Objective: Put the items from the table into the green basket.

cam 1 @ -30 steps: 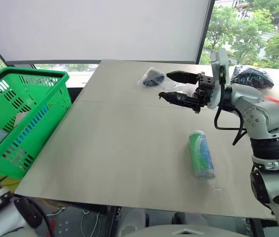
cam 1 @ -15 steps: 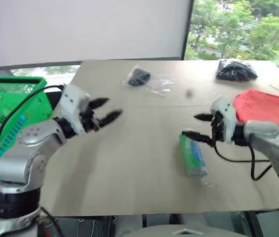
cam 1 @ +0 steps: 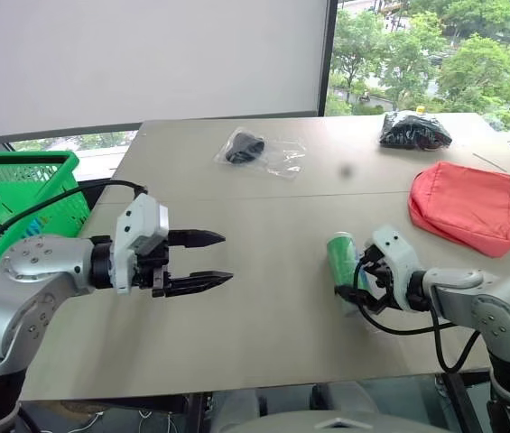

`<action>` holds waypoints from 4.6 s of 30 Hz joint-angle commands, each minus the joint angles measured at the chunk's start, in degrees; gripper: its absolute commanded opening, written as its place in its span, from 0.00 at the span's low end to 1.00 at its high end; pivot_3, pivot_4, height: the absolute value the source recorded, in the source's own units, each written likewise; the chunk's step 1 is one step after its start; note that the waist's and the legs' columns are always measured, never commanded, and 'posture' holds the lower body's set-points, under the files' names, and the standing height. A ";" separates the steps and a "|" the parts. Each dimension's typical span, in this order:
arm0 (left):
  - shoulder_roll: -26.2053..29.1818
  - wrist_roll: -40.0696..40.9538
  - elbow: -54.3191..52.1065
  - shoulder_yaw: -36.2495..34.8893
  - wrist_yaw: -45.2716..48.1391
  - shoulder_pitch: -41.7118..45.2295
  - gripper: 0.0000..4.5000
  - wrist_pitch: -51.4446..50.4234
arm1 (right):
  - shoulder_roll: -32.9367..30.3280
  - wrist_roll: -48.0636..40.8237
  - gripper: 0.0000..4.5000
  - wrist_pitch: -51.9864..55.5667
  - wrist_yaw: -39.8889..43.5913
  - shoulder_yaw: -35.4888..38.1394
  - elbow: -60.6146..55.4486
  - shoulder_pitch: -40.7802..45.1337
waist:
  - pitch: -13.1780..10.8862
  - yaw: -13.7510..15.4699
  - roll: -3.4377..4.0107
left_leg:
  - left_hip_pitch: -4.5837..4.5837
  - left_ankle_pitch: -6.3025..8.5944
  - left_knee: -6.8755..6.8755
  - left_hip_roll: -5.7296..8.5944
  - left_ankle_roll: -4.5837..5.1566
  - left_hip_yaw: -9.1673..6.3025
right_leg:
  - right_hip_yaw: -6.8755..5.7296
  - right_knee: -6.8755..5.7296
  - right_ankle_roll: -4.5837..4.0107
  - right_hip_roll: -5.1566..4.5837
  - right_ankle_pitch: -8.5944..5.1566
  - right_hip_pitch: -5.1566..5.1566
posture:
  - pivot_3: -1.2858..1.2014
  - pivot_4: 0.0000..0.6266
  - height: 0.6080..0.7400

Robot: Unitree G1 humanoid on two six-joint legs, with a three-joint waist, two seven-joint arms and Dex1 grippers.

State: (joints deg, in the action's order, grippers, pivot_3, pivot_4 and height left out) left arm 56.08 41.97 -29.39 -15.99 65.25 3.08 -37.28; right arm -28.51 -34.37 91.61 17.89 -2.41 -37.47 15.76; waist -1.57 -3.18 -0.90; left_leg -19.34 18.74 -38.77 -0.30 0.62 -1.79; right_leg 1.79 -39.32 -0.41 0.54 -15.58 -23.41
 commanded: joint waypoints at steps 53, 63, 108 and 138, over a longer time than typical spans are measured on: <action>-37.79 20.72 10.64 4.96 -37.92 15.88 0.96 -3.48 | 8.64 17.88 0.48 -62.65 21.35 -15.82 13.88 13.75 | -0.12 -0.14 0.09 | -0.43 -0.14 -0.19 0.01 -0.25 -0.27 | -0.19 0.28 0.07 -0.11 0.13 -0.13 | 0.48 0.00 1.00; -37.87 21.76 9.73 4.62 -35.75 15.01 0.42 -3.76 | 9.24 18.34 0.48 -62.59 21.04 -15.47 14.68 14.11 | -0.12 -0.79 0.09 | -0.43 -0.13 -0.27 0.03 -0.24 -0.27 | -0.17 0.22 0.10 -0.14 0.15 -0.13 | 0.48 0.00 1.00; 0.44 -30.16 38.91 -19.76 -61.27 17.07 0.39 7.94 | -2.22 -18.46 1.00 -49.48 38.63 6.99 16.85 18.23 | -0.04 3.32 -0.13 | -0.60 0.00 -0.05 0.14 -0.03 -0.48 | -0.61 0.36 0.10 -0.66 0.15 -0.28 | 0.52 0.00 1.00; -22.11 -9.94 2.09 2.39 -32.71 -5.32 1.00 7.03 | -3.86 -13.97 1.00 -54.71 36.04 7.53 16.71 11.67 | 0.04 2.05 -0.04 | -0.45 0.03 0.13 0.11 0.03 -0.26 | -0.44 0.30 0.09 -0.64 0.16 -0.28 | 0.51 0.00 1.00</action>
State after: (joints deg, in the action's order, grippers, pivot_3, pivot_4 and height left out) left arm 33.78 32.72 -23.31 -16.12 31.60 -1.26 -29.89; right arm -31.99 -48.11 37.92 54.38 3.30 -19.71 27.29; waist -1.53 -1.14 -0.94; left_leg -19.78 18.76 -38.64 -0.18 0.65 -2.05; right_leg 1.35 -39.02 -0.32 -0.10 -15.42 -23.70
